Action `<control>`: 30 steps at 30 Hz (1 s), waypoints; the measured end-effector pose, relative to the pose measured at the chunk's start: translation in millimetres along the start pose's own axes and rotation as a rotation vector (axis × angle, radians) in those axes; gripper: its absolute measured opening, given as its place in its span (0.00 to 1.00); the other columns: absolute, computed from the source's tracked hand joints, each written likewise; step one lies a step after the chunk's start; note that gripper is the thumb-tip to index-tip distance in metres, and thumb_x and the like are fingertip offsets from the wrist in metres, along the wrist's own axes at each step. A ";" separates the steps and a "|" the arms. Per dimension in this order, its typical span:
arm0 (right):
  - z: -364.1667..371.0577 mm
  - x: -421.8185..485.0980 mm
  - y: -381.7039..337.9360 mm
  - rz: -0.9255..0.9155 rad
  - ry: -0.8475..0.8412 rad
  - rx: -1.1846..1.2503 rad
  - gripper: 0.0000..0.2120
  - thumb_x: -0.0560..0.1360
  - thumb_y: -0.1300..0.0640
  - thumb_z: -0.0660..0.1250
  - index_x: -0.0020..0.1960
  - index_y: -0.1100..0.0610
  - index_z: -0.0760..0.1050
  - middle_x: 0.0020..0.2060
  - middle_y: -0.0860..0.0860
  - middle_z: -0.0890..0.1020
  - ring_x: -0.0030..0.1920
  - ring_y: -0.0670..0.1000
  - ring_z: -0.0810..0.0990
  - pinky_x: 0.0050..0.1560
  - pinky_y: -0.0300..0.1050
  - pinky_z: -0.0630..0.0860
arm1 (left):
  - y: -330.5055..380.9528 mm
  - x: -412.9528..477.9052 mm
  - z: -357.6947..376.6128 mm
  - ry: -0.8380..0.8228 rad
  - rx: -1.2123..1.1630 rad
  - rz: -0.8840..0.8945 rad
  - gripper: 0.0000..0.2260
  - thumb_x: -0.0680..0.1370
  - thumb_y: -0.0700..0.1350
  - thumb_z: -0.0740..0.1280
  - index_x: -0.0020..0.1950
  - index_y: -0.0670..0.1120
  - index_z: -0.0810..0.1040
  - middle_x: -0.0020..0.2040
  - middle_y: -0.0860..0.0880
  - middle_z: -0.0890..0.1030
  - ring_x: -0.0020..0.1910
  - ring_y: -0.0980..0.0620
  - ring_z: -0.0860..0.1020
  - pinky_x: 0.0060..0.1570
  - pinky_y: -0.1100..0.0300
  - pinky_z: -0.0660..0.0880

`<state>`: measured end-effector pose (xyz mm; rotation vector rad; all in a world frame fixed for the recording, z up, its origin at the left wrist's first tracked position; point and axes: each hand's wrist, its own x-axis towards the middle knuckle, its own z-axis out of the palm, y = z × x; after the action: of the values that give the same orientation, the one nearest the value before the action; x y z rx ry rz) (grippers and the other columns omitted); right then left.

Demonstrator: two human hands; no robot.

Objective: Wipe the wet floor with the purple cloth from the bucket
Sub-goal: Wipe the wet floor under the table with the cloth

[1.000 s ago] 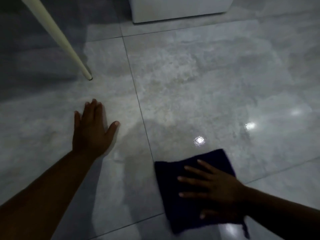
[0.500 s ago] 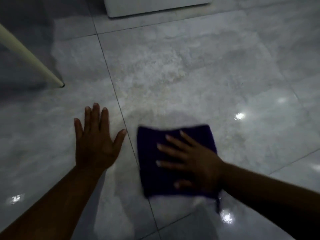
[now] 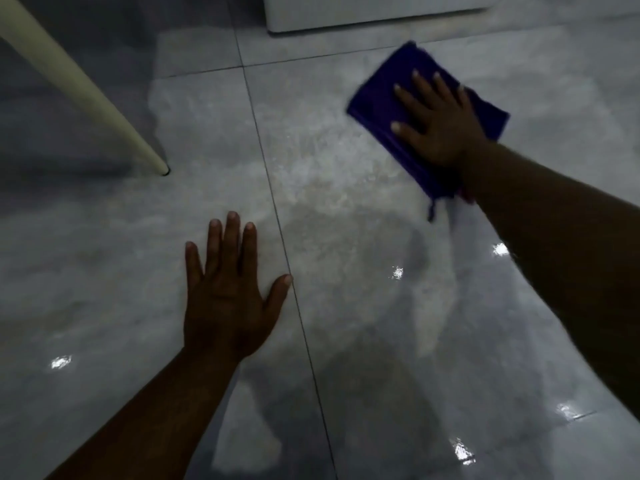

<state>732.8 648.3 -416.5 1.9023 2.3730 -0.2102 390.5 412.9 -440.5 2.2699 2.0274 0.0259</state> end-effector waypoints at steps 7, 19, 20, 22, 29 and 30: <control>0.7 39.5 -99.8 -0.169 -0.068 -0.021 0.34 0.79 0.31 0.43 0.81 0.43 0.44 0.82 0.52 0.45 0.81 0.61 0.42 0.78 0.67 0.41 | -0.4 -0.9 -2.6 -0.038 -0.005 -0.027 0.37 0.79 0.67 0.46 0.81 0.45 0.51 0.82 0.43 0.49 0.81 0.43 0.46 0.77 0.38 0.48; 49.0 -315.2 -8.2 -0.868 -0.182 -0.152 0.36 0.75 0.30 0.61 0.79 0.43 0.60 0.80 0.52 0.60 0.80 0.62 0.57 0.77 0.67 0.51 | 0.4 4.8 -8.0 -0.073 -0.092 -0.051 0.33 0.80 0.63 0.43 0.80 0.46 0.51 0.82 0.45 0.49 0.81 0.44 0.47 0.77 0.38 0.46; 43.6 -301.2 4.2 -0.780 -0.175 -0.142 0.36 0.76 0.30 0.58 0.80 0.43 0.57 0.81 0.53 0.59 0.80 0.62 0.56 0.77 0.66 0.51 | 0.1 5.9 -8.4 -0.090 -0.101 -0.058 0.33 0.80 0.63 0.44 0.80 0.46 0.51 0.82 0.45 0.48 0.81 0.44 0.46 0.78 0.39 0.44; 31.0 -253.3 13.5 -0.532 -0.132 -0.115 0.36 0.78 0.29 0.50 0.81 0.41 0.48 0.81 0.55 0.57 0.79 0.64 0.56 0.75 0.67 0.53 | -0.8 6.2 -11.7 -0.120 -0.180 -0.069 0.31 0.81 0.61 0.45 0.81 0.47 0.50 0.82 0.46 0.46 0.81 0.46 0.44 0.78 0.42 0.41; 18.0 -128.7 -136.1 -0.413 -0.032 -0.232 0.35 0.76 0.27 0.39 0.80 0.39 0.40 0.82 0.54 0.49 0.81 0.62 0.44 0.76 0.68 0.44 | -29.3 -73.4 -33.8 -0.017 -0.355 -0.083 0.30 0.82 0.58 0.46 0.79 0.44 0.58 0.81 0.44 0.57 0.81 0.46 0.50 0.79 0.43 0.48; 22.8 -134.6 -170.1 -0.496 -0.034 -0.208 0.36 0.76 0.28 0.42 0.81 0.41 0.45 0.82 0.56 0.50 0.81 0.64 0.45 0.77 0.69 0.45 | -41.1 -91.5 -33.0 -0.027 -0.327 -0.093 0.30 0.82 0.58 0.46 0.79 0.43 0.59 0.81 0.44 0.57 0.81 0.45 0.51 0.79 0.42 0.49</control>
<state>596.0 478.6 -409.4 1.1917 2.6785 -0.0246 336.7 328.7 -406.3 1.9659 1.9457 0.2954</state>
